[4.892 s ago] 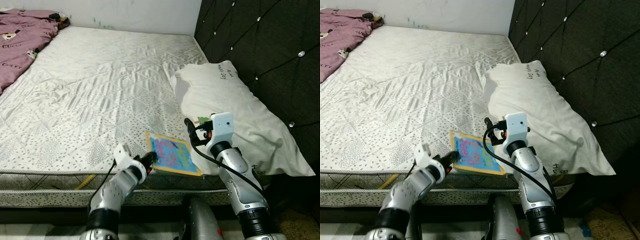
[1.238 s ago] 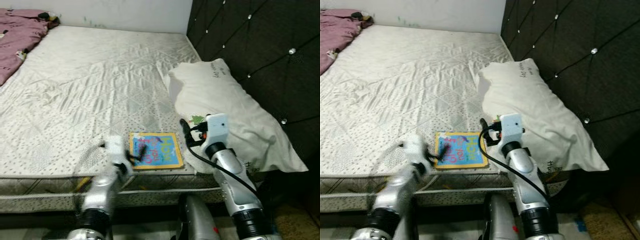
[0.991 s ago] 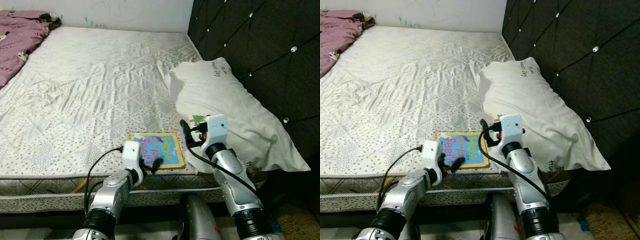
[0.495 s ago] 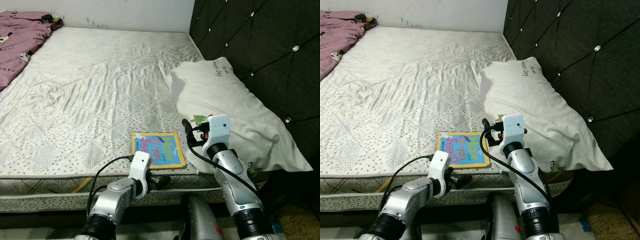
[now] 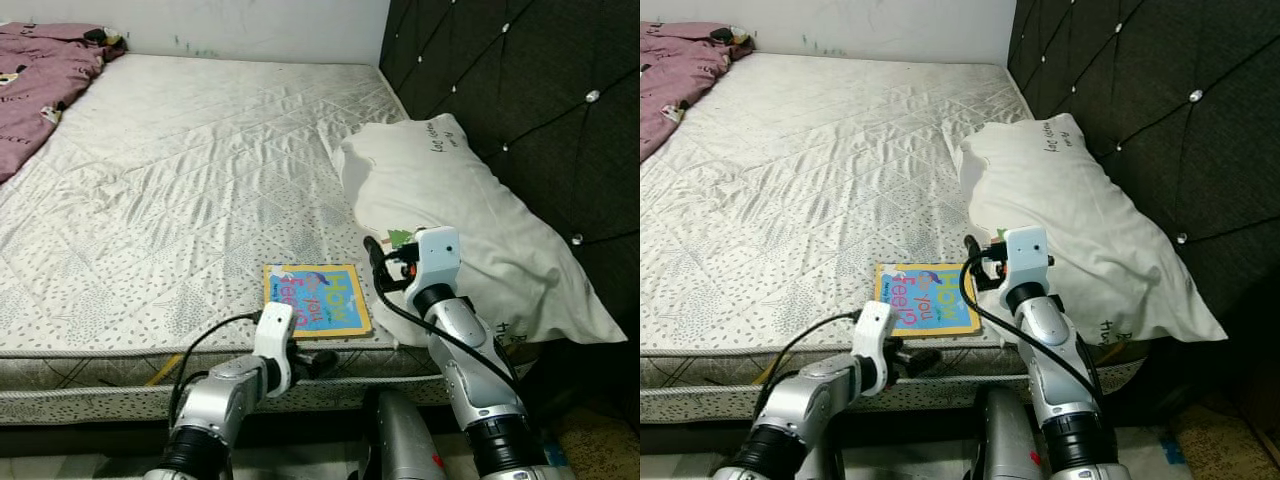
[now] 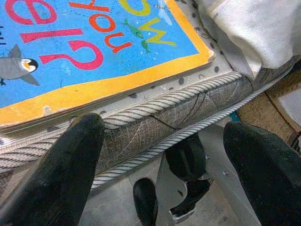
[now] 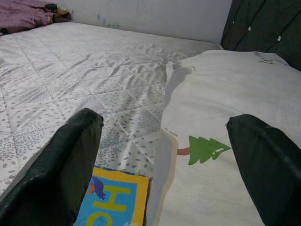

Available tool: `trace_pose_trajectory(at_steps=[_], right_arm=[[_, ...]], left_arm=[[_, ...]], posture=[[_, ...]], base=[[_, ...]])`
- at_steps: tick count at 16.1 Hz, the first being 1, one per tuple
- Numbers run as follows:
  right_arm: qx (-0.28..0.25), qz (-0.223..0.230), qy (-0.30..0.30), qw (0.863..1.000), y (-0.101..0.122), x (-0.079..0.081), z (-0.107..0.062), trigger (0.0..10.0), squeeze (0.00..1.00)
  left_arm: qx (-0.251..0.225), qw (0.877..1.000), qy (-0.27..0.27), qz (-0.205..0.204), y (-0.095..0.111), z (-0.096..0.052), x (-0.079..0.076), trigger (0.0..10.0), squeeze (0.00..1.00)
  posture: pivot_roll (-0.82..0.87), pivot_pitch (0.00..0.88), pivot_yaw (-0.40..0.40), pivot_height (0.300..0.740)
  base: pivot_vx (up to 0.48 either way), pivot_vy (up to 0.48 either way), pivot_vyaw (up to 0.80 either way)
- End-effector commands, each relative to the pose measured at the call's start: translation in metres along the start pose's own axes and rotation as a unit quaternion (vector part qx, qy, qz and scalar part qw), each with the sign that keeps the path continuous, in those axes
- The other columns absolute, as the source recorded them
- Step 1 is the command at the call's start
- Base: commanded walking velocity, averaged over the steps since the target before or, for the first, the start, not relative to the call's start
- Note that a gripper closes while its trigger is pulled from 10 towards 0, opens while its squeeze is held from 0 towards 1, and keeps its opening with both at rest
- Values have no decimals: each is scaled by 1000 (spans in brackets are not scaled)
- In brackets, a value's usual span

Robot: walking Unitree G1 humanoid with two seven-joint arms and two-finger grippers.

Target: Clean up the room

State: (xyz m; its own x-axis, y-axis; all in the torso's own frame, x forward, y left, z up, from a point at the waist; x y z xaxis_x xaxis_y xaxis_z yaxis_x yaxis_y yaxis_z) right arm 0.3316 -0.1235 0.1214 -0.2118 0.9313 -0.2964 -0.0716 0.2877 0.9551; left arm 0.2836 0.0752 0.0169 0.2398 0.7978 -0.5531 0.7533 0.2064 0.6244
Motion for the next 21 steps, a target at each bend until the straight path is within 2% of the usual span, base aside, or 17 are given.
trace_pose_trajectory(at_steps=[1,4,8,11,17,21], right_arm=[[1,-3,-6,1000,0,-4,1,10000,0],[1,-4,-7,1000,0,-5,1,10000,0],[0,-5,-7,1000,0,-6,2,10000,0],[-1,-5,-8,1000,1,-6,2,10000,0],[1,-6,-10,1000,0,-7,0,10000,0],[2,-7,-10,1000,-1,-7,1,10000,0]], left_arm=[[-4,1000,4,-3,4,2,-1,10000,1000],[-8,1000,12,-14,8,2,5,10000,1000],[13,1000,11,-11,5,5,3,10000,1000],[19,999,20,-18,8,6,9,10000,1000],[11,998,33,-43,14,6,19,10000,1000],[4,998,40,-44,18,4,25,10000,1000]], posture=[[-41,0,-51,538],[-42,0,-53,538],[-44,0,-53,538],[-51,0,-50,538],[-55,0,-50,538],[-55,0,-50,538]], base=[[0,0,0],[0,0,0],[0,0,0],[0,0,0],[0,0,0],[0,0,0]])
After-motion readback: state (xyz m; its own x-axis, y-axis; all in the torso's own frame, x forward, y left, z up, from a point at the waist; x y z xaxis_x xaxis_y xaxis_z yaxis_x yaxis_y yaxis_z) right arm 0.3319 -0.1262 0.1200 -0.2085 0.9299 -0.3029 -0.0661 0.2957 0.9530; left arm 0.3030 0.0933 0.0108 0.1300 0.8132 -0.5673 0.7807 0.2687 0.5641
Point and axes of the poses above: a point about 5 cm out from each wrist's last joint towards the gripper, its own z axis pointing out of the wrist towards the gripper, its own y axis along the axis of the wrist's last joint, x = y × z, the point moved 1 cm from there along z, pointing out of the wrist towards the gripper, and after that the axes turned 15 degrees about -z, right-handed, at the moved point
